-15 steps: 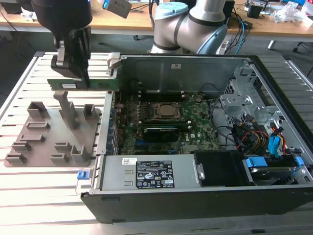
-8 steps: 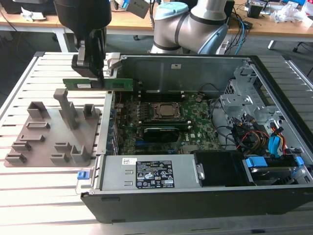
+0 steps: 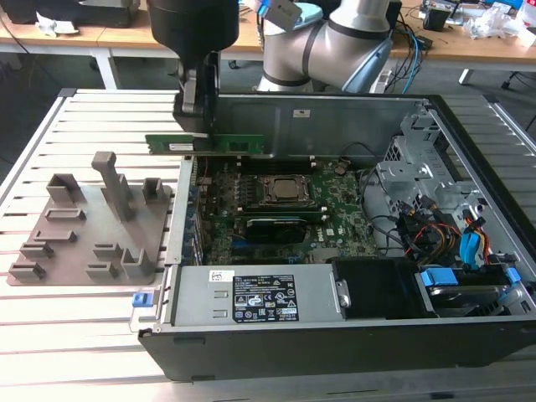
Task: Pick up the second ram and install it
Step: 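Pick up the second ram and move it above second insertion slot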
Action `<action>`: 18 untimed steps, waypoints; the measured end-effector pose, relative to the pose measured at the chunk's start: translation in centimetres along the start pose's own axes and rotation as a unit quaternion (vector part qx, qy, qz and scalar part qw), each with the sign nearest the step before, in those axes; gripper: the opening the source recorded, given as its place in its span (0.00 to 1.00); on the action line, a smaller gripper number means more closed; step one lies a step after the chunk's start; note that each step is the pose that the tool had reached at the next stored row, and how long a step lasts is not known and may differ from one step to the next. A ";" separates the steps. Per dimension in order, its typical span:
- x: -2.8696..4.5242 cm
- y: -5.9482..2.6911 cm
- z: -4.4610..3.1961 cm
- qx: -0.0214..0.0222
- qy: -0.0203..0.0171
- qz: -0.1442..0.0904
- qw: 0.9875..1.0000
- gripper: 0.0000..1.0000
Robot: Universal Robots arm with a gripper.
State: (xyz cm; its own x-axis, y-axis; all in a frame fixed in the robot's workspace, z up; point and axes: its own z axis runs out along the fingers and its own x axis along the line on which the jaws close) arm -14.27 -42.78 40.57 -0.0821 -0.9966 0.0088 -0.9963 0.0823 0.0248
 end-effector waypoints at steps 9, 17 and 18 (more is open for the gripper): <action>-0.48 -4.90 -0.13 0.000 0.002 0.000 1.000 0.14; -0.82 -8.34 -0.21 0.000 0.004 0.000 1.000 0.14; -0.86 -8.75 -0.22 0.000 0.004 0.000 1.000 0.14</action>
State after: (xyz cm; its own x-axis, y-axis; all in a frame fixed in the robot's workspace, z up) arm -5.48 -42.64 40.57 -0.0821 -0.9965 0.0172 -0.9963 0.0825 0.0243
